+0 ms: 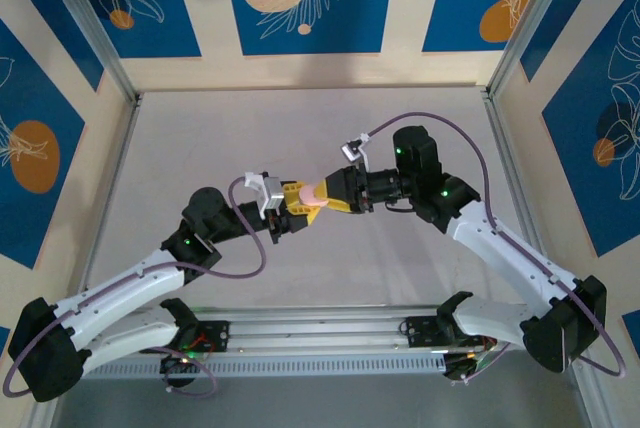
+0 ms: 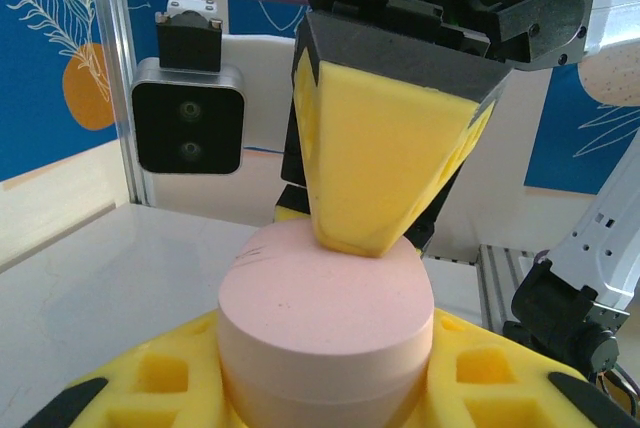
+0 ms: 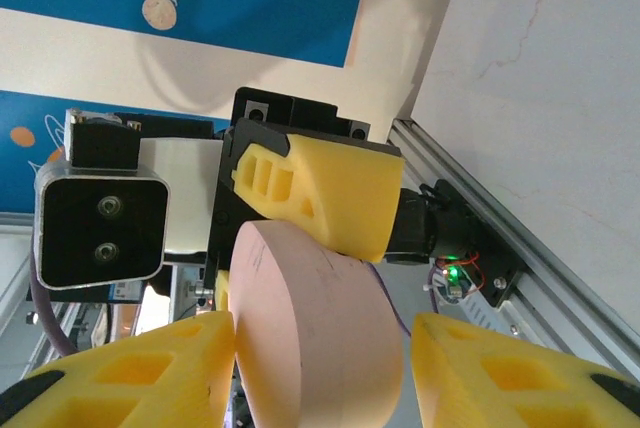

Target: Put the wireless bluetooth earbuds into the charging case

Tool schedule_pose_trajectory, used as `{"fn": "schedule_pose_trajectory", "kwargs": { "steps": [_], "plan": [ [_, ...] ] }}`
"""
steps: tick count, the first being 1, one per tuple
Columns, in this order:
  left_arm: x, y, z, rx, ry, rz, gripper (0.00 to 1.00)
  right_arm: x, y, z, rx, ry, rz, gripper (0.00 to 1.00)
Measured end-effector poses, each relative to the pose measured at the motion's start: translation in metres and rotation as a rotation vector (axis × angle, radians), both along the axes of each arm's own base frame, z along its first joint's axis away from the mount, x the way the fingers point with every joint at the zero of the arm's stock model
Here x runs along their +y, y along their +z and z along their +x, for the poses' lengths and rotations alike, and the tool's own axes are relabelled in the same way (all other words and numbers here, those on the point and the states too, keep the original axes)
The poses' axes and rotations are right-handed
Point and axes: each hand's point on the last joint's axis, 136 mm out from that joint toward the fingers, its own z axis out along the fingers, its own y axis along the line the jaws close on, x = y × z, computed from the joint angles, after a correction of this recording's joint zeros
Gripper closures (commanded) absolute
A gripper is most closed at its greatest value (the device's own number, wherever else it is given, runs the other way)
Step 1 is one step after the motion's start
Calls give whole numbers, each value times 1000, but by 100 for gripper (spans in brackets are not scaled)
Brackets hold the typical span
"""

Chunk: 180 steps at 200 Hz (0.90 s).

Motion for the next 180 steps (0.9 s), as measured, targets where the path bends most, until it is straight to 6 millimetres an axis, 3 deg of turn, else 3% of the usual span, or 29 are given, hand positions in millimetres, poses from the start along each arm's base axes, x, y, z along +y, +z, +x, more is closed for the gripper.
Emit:
{"fn": "schedule_pose_trajectory", "kwargs": {
  "steps": [20,39,70,85,117,153,180],
  "plan": [
    [0,0,-1,0,-5,1,67,3,0,-1,2,13,6,53],
    [0,0,-1,0,-6,1,67,4,2,-1,6,15,12,66],
    [0,-1,0,0,0,4,59,3,1,0,13,9,10,78],
    [0,-4,2,3,13,15,50,2,0,3,11,-6,5,83],
    [3,-13,8,15,55,57,33,-5,-3,16,1,-72,-10,83],
    [8,-17,12,20,97,80,29,-27,-20,34,-14,-221,-47,83],
    [16,-14,17,25,155,82,26,-47,-51,52,13,-344,-103,83]
  ]
}}
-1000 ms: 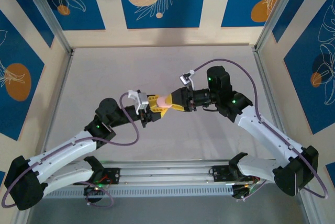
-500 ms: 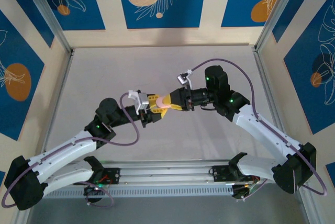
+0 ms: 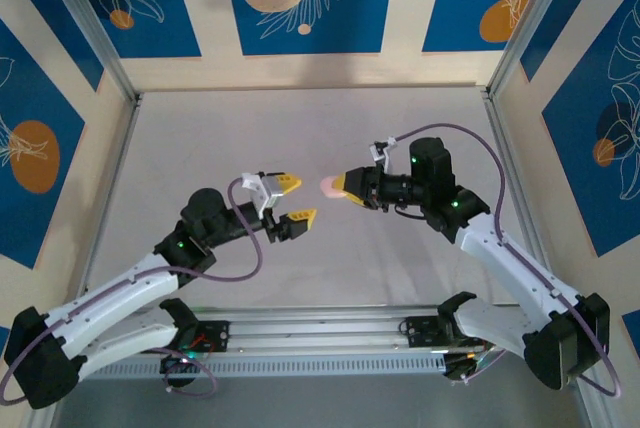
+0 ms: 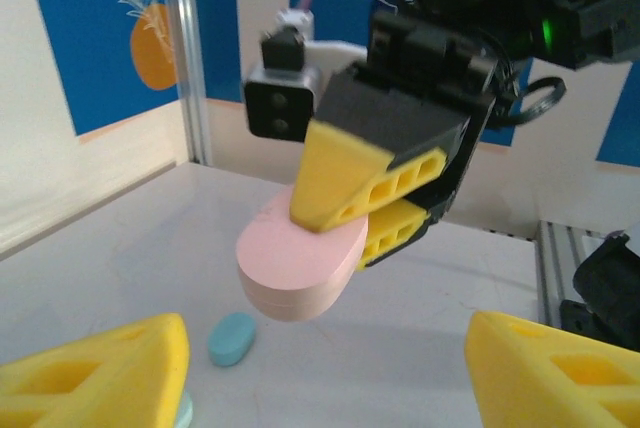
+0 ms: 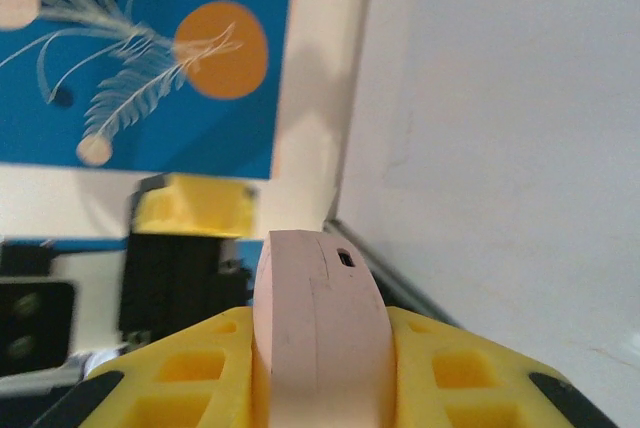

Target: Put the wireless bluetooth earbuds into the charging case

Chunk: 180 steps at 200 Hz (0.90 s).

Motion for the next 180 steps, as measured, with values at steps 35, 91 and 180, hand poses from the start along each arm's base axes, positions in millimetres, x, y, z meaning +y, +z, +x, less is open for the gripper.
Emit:
{"fn": "schedule_pose_trajectory", "kwargs": {
  "steps": [35,91,180],
  "plan": [
    [15,-1,17,43,135,34,25,-21,-62,19,139,-118,-73,82],
    [36,-19,50,194,364,125,19,-20,-143,30,332,-143,-166,82],
    [61,-47,64,329,528,177,15,15,-208,33,405,-67,-233,82]
  ]
}}
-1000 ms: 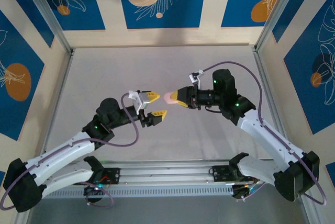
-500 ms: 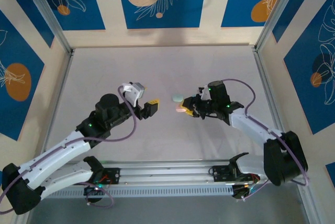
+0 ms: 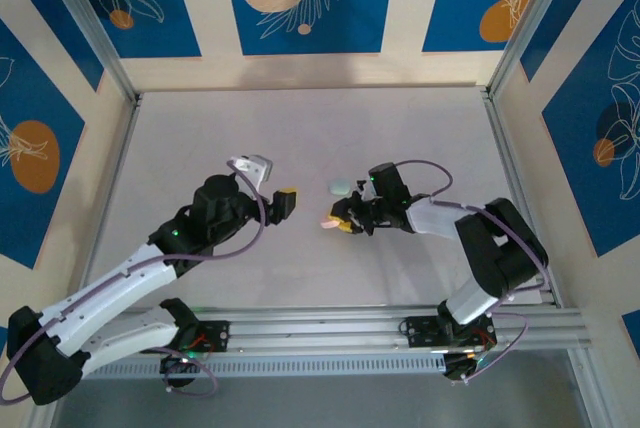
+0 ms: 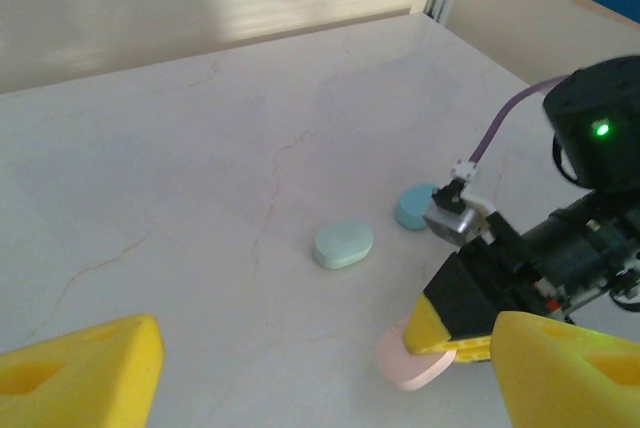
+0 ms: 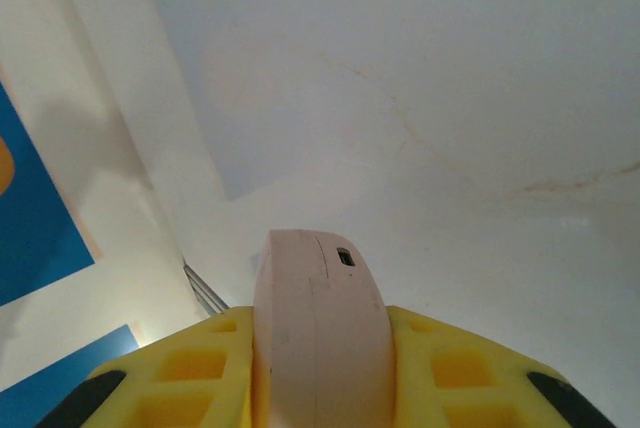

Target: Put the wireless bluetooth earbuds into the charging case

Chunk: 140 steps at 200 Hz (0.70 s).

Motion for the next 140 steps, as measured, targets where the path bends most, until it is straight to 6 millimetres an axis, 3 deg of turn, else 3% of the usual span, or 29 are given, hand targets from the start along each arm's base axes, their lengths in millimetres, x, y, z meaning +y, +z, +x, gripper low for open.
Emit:
{"fn": "schedule_pose_trajectory", "kwargs": {
  "steps": [46,86,123,140],
  "plan": [
    [8,11,-1,-29,26,-25,14,12,-11,9,-20,0,-40,81],
    [8,11,-1,-27,29,-25,14,9,-18,14,-26,-19,-88,78],
    [9,11,0,-27,35,-24,13,2,-25,12,-4,-13,-145,68],
    [9,10,0,-26,35,-23,13,-2,-26,13,-1,-10,-176,53]
  ]
}}
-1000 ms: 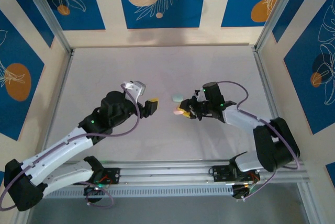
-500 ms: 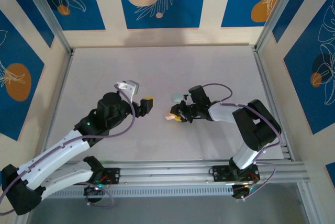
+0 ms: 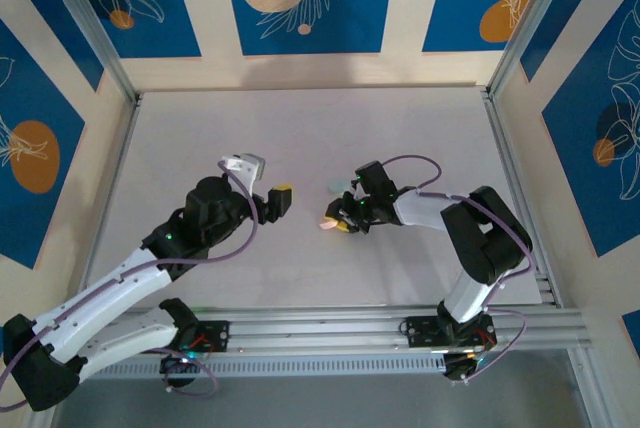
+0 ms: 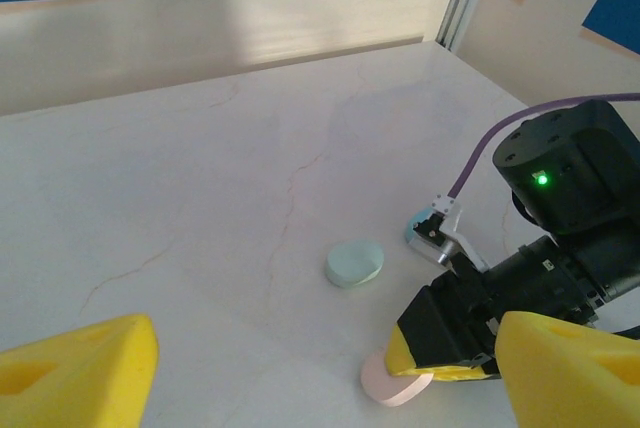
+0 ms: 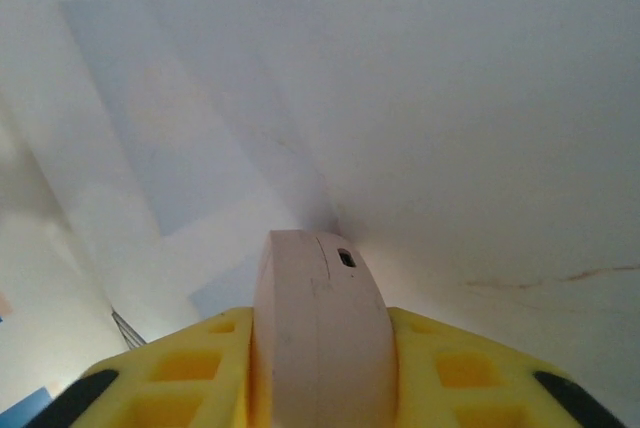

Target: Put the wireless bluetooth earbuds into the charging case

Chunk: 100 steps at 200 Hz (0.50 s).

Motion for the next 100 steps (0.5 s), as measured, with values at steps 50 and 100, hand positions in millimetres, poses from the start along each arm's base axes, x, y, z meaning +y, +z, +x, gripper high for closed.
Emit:
{"fn": "schedule_pose_trajectory", "kwargs": {
  "steps": [50,100],
  "plan": [
    [1,-6,0,12,3,3,12,-23,-5,-9,21,-25,-122,40],
    [3,-10,3,12,12,20,11,-63,45,-4,-158,-63,-285,37]
  ]
}}
